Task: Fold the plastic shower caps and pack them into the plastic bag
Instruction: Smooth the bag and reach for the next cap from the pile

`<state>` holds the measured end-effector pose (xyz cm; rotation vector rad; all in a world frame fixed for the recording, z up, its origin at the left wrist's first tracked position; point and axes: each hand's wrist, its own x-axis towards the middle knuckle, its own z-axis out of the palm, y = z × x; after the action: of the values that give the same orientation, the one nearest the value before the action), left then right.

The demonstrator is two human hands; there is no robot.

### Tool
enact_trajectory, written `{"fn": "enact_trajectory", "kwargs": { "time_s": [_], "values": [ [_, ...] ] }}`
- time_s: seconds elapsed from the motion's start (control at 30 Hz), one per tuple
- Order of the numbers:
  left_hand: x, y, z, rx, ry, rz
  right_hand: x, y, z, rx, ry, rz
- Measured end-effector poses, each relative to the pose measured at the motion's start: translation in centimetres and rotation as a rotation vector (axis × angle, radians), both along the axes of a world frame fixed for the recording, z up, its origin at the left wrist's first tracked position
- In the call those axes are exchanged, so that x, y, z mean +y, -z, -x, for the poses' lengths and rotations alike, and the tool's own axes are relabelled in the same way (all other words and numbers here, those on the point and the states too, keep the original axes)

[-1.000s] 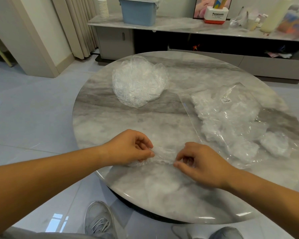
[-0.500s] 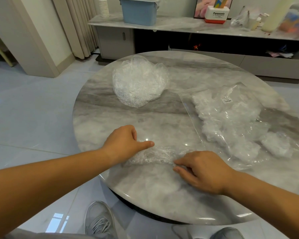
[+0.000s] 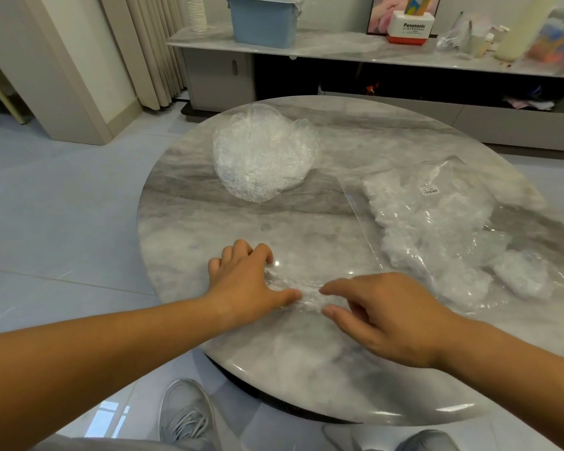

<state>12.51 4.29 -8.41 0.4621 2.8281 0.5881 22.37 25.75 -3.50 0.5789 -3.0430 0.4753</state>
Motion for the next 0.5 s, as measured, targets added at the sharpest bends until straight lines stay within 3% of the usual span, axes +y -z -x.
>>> {"fn": "enact_trajectory", "kwargs": {
  "time_s": [0.1,0.27,0.5],
  "values": [
    [0.0,0.0,0.0,0.001,0.017,0.000,-1.1,0.5,0.6,0.178,-0.056,0.035],
    [-0.2,-0.4,0.6,-0.012,0.048,0.055,-0.8,3.4,0.3,-0.088,-0.176,-0.193],
    [-1.1,-2.4,1.9,-0.117,0.020,0.022,0.1,4.0,-0.3,-0.130,-0.192,-0.237]
  ]
}}
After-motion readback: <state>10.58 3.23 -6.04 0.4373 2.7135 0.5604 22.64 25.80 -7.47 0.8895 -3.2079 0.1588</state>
